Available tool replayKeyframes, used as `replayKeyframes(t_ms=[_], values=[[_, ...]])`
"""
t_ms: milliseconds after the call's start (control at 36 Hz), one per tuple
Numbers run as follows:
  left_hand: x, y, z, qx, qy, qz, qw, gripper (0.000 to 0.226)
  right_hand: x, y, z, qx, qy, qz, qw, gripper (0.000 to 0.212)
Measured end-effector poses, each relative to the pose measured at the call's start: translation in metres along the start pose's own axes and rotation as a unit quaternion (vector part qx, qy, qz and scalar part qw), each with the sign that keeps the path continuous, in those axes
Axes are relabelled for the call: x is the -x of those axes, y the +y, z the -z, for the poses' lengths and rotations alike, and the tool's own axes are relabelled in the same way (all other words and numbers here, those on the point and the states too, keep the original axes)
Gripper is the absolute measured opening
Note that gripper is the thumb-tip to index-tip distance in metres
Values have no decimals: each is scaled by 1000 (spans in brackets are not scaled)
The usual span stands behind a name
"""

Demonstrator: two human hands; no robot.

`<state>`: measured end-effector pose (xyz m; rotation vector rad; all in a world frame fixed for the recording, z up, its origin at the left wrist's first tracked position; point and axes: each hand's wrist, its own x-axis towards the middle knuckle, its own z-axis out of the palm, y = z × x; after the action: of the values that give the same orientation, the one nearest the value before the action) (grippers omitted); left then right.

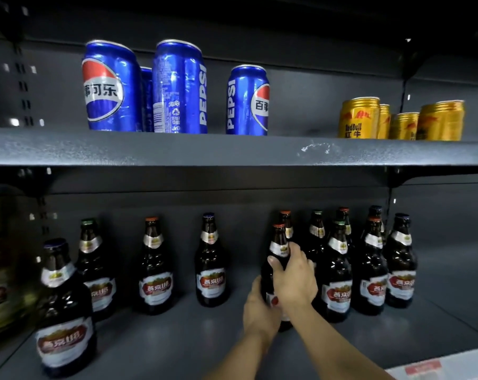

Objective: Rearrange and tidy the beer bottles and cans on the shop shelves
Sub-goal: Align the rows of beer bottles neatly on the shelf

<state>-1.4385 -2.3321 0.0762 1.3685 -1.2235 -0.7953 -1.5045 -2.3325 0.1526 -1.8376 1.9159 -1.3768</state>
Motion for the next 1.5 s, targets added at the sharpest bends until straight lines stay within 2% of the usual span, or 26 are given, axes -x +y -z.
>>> replayKeyframes(t_ms=[111,222,417,500,583,778,1000,1083,1139,1194,1278,1333,1417,1500], values=[[11,-8,34,22,45,12,999,56,19,-25,-11,-18,-30,36,999,54],[27,-8,81,12,91,36,995,72,42,-58,-26,-39,-65,56,995,54],[50,-14,160,-33,135,33,990,66,83,-109,-58,-90,-116,77,986,53],[55,-18,185,-71,154,43,985,77,95,-128,-70,-99,-135,82,982,57],[57,-24,205,-82,164,44,982,77,104,-143,-79,-95,-148,88,980,54],[55,-30,225,-84,157,59,982,79,112,-158,-93,-81,-146,93,982,53],[59,-35,214,-82,176,25,981,81,112,-143,-96,-98,-132,119,979,54],[69,-28,203,-154,282,-28,947,71,108,-132,-86,-111,-75,107,985,56],[74,-20,193,-174,340,-99,919,60,98,-117,-74,-131,16,75,988,45],[76,-13,181,-163,359,-168,903,50,84,-95,-60,-133,109,40,984,34],[74,-1,157,-131,329,-222,908,45,61,-56,-36,-107,217,-6,970,29],[70,4,136,-113,289,-232,922,44,48,-29,-17,-88,255,-36,962,30],[59,8,104,-119,218,-210,946,35,30,9,8,-66,263,-50,961,35],[49,14,68,-135,148,-175,964,36,14,40,27,-52,254,-45,965,43]])
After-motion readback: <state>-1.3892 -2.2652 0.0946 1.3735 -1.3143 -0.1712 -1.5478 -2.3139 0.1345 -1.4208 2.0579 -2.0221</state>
